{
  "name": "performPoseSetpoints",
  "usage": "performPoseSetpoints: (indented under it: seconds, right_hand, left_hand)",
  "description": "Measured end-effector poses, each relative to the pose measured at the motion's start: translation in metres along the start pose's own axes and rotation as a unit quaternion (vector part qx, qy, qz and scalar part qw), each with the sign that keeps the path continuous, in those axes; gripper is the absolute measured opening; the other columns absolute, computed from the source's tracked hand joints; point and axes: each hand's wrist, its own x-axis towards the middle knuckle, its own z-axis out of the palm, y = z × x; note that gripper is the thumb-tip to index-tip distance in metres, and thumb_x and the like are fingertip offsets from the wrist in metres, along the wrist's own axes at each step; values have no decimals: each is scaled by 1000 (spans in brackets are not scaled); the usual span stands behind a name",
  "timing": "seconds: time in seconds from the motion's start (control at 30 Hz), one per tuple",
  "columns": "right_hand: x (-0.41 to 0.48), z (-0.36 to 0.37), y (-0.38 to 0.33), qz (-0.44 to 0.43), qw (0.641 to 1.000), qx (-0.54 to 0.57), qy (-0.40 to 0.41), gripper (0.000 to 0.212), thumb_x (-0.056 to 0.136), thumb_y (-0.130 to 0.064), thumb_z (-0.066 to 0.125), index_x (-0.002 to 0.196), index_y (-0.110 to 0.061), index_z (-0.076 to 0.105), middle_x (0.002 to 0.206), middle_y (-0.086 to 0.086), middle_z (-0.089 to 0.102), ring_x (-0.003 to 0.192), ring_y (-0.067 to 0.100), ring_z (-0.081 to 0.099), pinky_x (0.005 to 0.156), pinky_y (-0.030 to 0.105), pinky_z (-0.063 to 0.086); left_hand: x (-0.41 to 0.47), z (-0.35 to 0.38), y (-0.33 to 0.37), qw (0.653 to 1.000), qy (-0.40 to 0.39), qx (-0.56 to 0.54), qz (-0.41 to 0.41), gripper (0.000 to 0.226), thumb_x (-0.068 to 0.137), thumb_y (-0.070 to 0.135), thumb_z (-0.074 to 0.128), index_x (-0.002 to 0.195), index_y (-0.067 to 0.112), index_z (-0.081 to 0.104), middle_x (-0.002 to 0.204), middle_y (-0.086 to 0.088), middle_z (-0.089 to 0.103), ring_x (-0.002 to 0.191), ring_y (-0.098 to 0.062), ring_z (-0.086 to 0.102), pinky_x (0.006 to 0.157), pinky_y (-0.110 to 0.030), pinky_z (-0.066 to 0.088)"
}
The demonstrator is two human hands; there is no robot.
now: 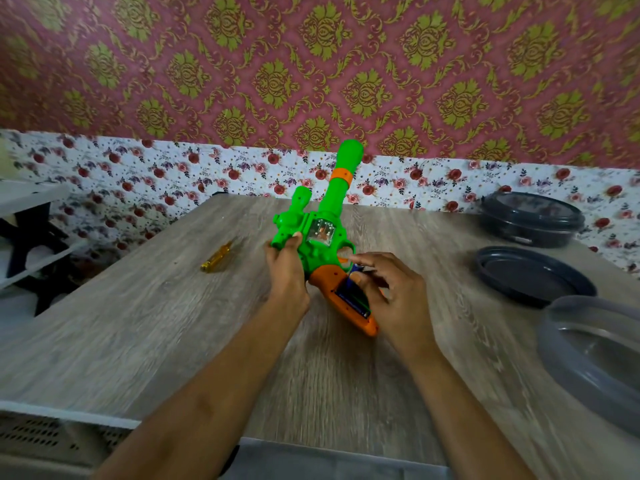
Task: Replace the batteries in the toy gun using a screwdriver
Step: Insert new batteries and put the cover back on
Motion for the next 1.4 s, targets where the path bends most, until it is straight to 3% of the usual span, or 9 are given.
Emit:
performPoseSetpoints:
  seconds: [0.17, 0.3, 0.37, 0.43, 0.73, 0.87, 1.07, 1.27, 1.4]
  right_hand:
    - [0, -2, 2, -11, 1000, -28, 3, 27, 83, -8, 64, 110, -12, 64, 98, -6, 65, 90, 2, 60, 77, 6, 48]
    - [1, -3, -2, -20, 1000, -22, 8, 19, 81, -7, 66, 100, -9, 66, 93, -11, 62, 89, -2, 58, 74, -1, 42]
    - [0, -4, -3, -32, 999, -21, 8, 17, 80, -7, 66, 97, -8, 67, 91, -9, 62, 88, 0, 59, 75, 1, 43]
    - [-1, -5, -2, -39, 999, -20, 8, 18, 80, -9, 67, 97, -8, 68, 92, -9, 63, 87, 3, 61, 77, 4, 46]
    - [-2, -2, -3, 4, 999, 27, 20, 25, 79, -6, 70, 101, -16, 67, 94, -7, 68, 87, 2, 65, 76, 6, 48]
    - [-3, -1, -6, 10, 999, 49, 14, 29, 77, -6, 71, 101, -22, 64, 92, -10, 67, 87, 1, 66, 75, 7, 48]
    - [-4, -1, -12, 34, 994, 102, 25, 32, 78, -5, 70, 97, -30, 64, 92, -14, 68, 84, -1, 67, 74, 10, 49]
    - [-3, -2, -11, -5, 996, 81, 38, 27, 79, -4, 68, 102, -18, 65, 94, -10, 66, 86, 1, 66, 76, 11, 49]
    - [-3, 0, -9, -50, 998, 28, 31, 25, 80, -5, 68, 105, -9, 68, 96, -4, 66, 91, 0, 63, 79, 10, 48]
  left_hand:
    - [-6, 1, 8, 1000, -21, -4, 17, 10, 93, 9, 53, 99, 15, 48, 96, -7, 62, 82, -21, 61, 73, -36, 53]
    - [-11, 2, 14, 998, -37, 4, 43, 40, 90, 14, 60, 128, 11, 46, 124, -10, 60, 108, -27, 61, 93, -47, 51]
    - [-15, 2, 17, 996, -56, 15, 73, 18, 90, 12, 61, 107, 16, 56, 107, -7, 66, 99, -26, 65, 91, -47, 53]
    - [-19, 4, 19, 993, -80, 18, 86, 10, 90, 11, 61, 95, 20, 59, 92, -2, 68, 87, -22, 66, 86, -46, 54]
    - [-27, 4, 24, 973, -174, 57, 140, 24, 85, 3, 65, 106, 15, 63, 97, -2, 71, 86, -18, 70, 76, -33, 59]
    - [-23, 4, 22, 980, -164, 30, 113, 20, 86, 3, 63, 102, 15, 66, 93, -2, 72, 86, -19, 70, 79, -37, 58]
    - [-23, 4, 24, 987, -143, -29, 65, 17, 89, 2, 57, 101, 9, 65, 80, 0, 74, 71, -14, 71, 61, -27, 58]
    - [-21, 4, 25, 992, -112, -45, 34, 13, 89, 4, 58, 87, 15, 65, 66, 5, 72, 60, -11, 68, 56, -24, 57]
    - [-20, 4, 23, 993, -106, -38, 39, 12, 88, 5, 59, 91, 14, 66, 74, 1, 72, 66, -15, 69, 57, -25, 57]
